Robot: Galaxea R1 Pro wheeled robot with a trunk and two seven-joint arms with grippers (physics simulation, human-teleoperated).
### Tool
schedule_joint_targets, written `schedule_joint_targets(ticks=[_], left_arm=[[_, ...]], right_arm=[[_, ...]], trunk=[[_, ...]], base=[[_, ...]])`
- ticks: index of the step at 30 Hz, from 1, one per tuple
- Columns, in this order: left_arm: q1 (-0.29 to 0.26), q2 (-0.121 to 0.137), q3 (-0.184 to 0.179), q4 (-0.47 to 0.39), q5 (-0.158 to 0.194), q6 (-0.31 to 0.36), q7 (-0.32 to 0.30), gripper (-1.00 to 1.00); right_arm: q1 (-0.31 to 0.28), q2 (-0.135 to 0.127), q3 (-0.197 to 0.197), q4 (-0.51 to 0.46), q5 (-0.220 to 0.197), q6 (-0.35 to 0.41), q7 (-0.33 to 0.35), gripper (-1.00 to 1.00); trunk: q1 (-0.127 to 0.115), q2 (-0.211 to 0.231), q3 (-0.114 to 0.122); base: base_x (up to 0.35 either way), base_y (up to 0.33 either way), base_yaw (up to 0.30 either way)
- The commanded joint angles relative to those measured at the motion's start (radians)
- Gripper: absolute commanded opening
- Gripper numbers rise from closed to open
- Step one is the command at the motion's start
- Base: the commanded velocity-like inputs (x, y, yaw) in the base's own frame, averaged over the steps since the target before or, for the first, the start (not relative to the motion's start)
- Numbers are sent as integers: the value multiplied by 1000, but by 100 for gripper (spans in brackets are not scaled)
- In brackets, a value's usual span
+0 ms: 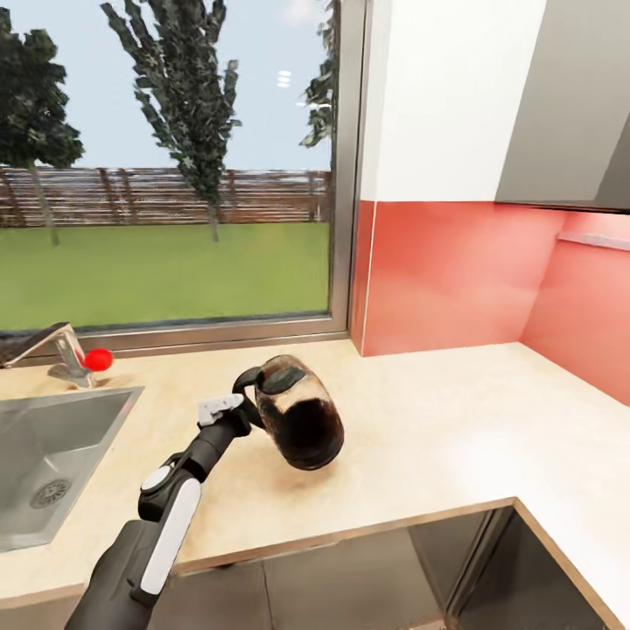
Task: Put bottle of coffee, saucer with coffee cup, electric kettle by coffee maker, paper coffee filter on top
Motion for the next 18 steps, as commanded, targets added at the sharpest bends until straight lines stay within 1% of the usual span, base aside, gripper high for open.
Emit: schedule_joint_targets(ticks=[1, 3, 4, 8, 18], left_arm=[[0, 3, 6, -1, 10, 6, -2, -100], [6, 17, 17, -7, 12, 7, -3, -100], [22, 20, 22, -13, 12, 3, -3, -100], [40, 21, 24, -18, 12, -5, -4, -100], [42, 20, 23, -18, 12, -6, -5, -100]], right_arm=[[0, -1, 8, 0, -3, -3, 1, 100], [0, 0, 7, -1, -4, -4, 1, 100], [0, 1, 7, -1, -4, -5, 1, 100], [0, 1, 5, -1, -4, -9, 1, 100], [0, 2, 5, -1, -4, -10, 1, 100]], trunk=[[0, -1, -1], [0, -1, 0], [0, -1, 0], [0, -1, 3], [0, -1, 9]], base=[[-326, 103, 275], [-326, 103, 275], [-326, 103, 275], [-327, 103, 275], [-332, 98, 273]])
